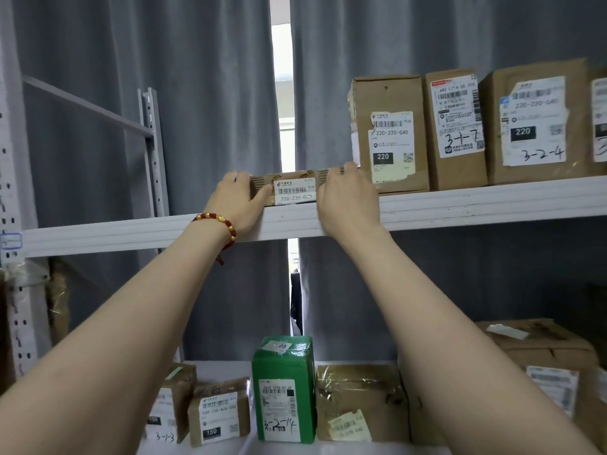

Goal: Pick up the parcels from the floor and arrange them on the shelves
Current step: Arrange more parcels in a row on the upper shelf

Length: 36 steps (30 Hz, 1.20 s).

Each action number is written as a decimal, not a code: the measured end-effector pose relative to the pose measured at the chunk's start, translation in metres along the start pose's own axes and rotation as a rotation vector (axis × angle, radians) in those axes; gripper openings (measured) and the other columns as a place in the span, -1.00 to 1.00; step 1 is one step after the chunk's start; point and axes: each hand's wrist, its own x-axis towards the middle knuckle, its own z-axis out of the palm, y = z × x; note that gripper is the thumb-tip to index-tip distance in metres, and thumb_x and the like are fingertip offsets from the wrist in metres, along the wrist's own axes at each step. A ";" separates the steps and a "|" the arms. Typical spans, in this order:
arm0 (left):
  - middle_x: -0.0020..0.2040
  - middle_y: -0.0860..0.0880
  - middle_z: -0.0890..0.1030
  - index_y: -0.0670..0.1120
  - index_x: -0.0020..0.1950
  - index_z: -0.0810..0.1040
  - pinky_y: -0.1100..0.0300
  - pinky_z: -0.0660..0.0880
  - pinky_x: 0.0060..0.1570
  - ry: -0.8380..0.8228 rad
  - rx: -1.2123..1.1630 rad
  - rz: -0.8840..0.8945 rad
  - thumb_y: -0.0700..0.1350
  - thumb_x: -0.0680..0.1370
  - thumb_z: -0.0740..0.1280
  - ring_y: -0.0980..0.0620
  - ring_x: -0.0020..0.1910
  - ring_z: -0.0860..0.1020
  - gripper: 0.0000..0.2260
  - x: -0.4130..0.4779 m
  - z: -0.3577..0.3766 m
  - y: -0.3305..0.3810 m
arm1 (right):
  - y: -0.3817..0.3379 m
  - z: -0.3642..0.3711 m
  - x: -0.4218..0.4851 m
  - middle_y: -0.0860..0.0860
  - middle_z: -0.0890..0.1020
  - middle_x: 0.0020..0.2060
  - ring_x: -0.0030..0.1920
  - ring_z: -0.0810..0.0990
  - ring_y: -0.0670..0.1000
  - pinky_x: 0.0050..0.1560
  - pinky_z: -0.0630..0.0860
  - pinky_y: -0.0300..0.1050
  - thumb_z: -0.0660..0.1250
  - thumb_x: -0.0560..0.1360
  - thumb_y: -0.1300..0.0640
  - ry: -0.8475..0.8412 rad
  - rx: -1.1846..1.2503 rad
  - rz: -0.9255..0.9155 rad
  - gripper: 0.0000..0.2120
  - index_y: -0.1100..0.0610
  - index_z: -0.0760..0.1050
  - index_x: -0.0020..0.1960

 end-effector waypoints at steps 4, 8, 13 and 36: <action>0.31 -0.17 0.42 -0.20 0.28 0.41 0.01 0.36 0.27 0.079 -0.096 0.158 0.08 0.64 0.17 -0.13 0.30 0.38 -0.61 -0.036 -0.001 0.020 | 0.003 -0.004 -0.023 0.22 0.56 0.12 0.11 0.53 0.22 0.11 0.46 0.03 0.24 0.53 0.33 0.078 0.215 -0.086 -0.78 0.30 0.54 0.15; 0.40 -0.20 0.39 -0.21 0.25 0.45 -0.10 0.33 0.34 0.085 -0.016 0.401 0.07 0.59 0.16 -0.17 0.39 0.34 -0.60 -0.085 0.004 0.035 | 0.012 -0.003 -0.086 0.20 0.57 0.20 0.26 0.49 0.21 0.35 0.37 0.14 0.25 0.37 0.36 0.225 0.215 -0.175 -0.69 0.24 0.57 0.08; 0.38 -0.18 0.43 -0.19 0.29 0.47 -0.07 0.35 0.26 -0.003 0.070 0.543 0.09 0.57 0.14 -0.16 0.32 0.41 -0.56 -0.140 0.016 0.045 | 0.010 -0.001 -0.184 0.13 0.55 0.25 0.32 0.47 0.15 0.44 0.26 0.18 0.26 0.33 0.30 0.213 0.180 -0.015 -0.60 0.17 0.58 0.15; 0.23 -0.22 0.54 -0.19 0.11 0.52 -0.04 0.43 0.10 -0.499 0.015 0.795 0.08 0.54 0.12 -0.21 0.14 0.51 -0.61 -0.394 0.099 0.051 | 0.059 -0.016 -0.488 0.12 0.58 0.11 0.17 0.52 0.20 0.21 0.42 0.14 0.38 0.24 0.34 -0.442 -0.020 0.358 -0.64 0.16 0.57 0.02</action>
